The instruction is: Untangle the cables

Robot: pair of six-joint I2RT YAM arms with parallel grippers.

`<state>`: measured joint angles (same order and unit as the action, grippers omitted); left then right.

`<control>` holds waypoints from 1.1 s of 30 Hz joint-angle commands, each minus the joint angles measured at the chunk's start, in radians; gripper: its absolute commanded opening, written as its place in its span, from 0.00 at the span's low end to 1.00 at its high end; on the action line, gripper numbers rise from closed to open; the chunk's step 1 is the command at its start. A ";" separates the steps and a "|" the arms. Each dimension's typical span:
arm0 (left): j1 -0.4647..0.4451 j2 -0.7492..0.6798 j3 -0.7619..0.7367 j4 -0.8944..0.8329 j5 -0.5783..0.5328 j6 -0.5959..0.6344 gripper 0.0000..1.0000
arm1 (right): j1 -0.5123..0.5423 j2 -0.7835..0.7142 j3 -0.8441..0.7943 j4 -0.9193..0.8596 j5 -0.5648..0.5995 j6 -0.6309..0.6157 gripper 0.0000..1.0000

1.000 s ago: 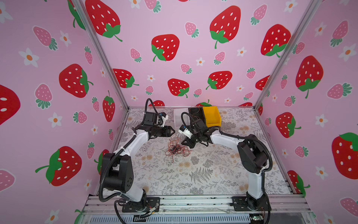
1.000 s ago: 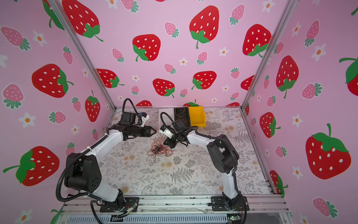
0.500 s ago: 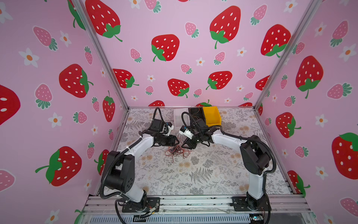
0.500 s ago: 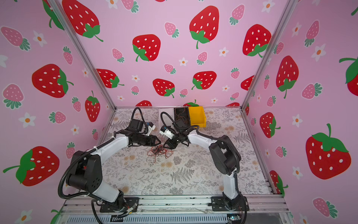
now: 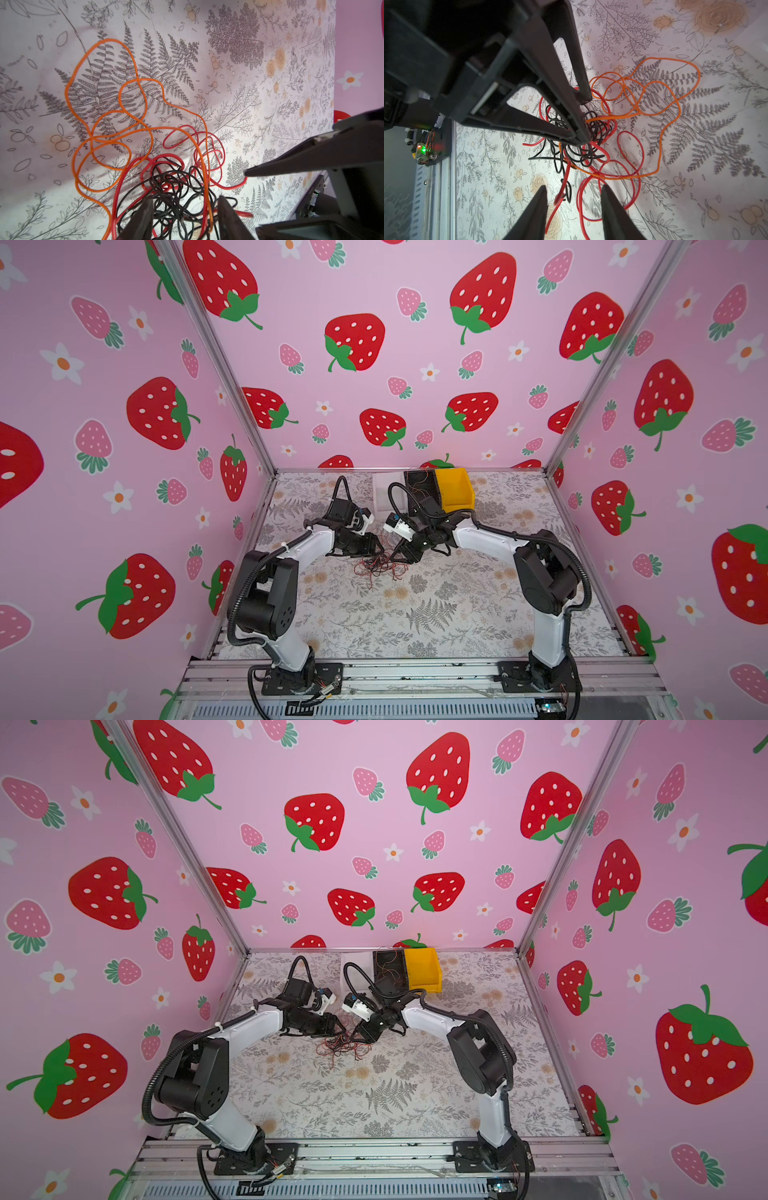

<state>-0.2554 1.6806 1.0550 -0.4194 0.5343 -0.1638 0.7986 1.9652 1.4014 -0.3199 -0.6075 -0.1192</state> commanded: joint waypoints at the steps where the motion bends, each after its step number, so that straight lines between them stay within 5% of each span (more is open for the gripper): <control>1: 0.001 0.007 -0.003 0.003 0.024 0.001 0.48 | 0.005 0.039 0.019 -0.016 -0.011 -0.016 0.38; 14: 0.002 -0.003 0.010 -0.011 0.003 0.001 0.18 | 0.002 0.044 0.031 -0.052 0.000 -0.027 0.00; 19: 0.026 -0.072 0.014 -0.038 -0.039 0.020 0.01 | -0.048 -0.042 -0.029 -0.014 0.057 0.013 0.00; 33: 0.163 -0.189 0.012 -0.083 -0.076 0.051 0.00 | -0.244 -0.338 -0.230 0.118 0.129 0.056 0.00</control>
<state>-0.1043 1.5082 1.0550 -0.4610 0.4789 -0.1383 0.5556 1.6600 1.1931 -0.2108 -0.5007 -0.0528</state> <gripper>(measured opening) 0.053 0.059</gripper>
